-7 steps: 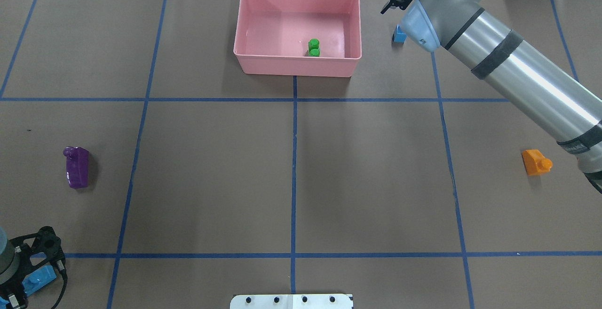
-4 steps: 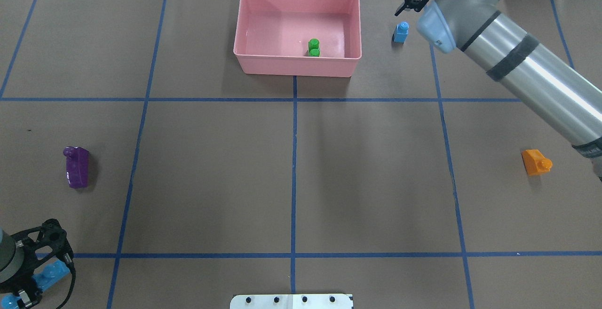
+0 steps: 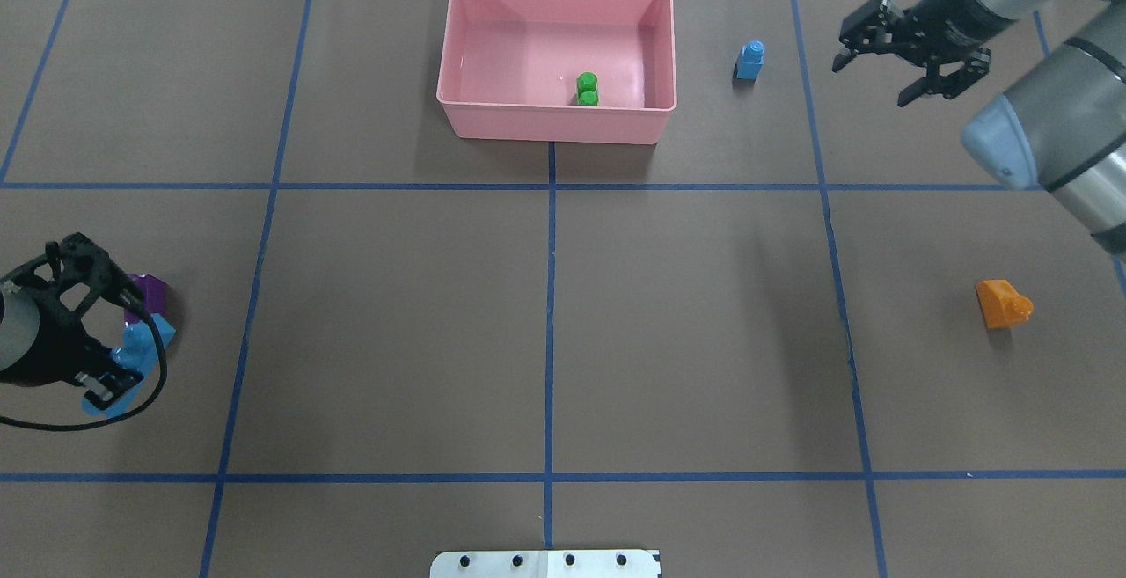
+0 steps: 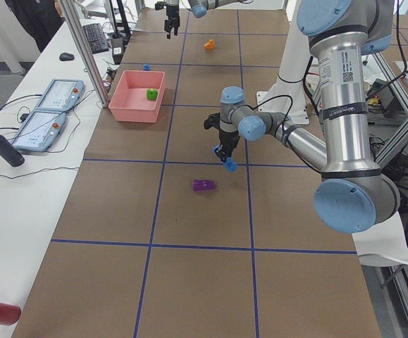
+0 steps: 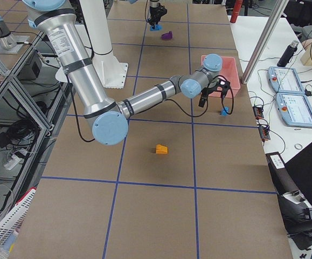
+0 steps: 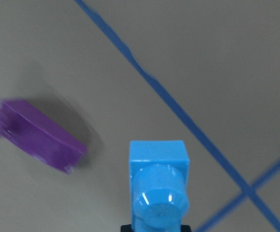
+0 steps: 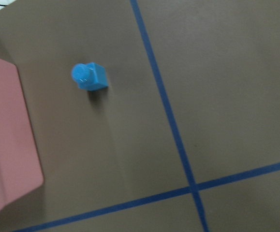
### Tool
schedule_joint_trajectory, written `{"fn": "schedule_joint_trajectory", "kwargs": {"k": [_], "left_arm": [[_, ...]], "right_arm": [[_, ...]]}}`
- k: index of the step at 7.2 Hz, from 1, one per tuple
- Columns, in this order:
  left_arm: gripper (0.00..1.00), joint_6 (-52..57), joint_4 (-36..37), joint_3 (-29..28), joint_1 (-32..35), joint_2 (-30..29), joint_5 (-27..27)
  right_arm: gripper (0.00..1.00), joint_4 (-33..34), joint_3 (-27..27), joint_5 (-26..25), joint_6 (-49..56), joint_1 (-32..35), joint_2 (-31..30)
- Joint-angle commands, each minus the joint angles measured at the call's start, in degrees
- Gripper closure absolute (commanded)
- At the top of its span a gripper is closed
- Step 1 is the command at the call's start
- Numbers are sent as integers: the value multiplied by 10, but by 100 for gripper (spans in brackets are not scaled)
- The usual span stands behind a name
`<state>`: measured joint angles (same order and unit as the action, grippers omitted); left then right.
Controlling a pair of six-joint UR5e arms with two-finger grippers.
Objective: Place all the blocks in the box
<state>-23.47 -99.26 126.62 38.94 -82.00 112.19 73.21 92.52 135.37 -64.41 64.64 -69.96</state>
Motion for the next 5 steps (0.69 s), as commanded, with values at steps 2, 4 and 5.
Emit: {"fn": "schedule_joint_trajectory", "kwargs": {"k": [2,4,5], "left_arm": [[100,-154,52,-117,40,-238,-2],[100,-311,53,-216,61,-401,-2],[100,-369,54,-277,85,-489,-1]], "right_arm": [[0,-2,70,-8,143,-1,-191],[0,-4,76,-46,154,-58,-239],[0,-4,70,-78,162,-96,-239]]}}
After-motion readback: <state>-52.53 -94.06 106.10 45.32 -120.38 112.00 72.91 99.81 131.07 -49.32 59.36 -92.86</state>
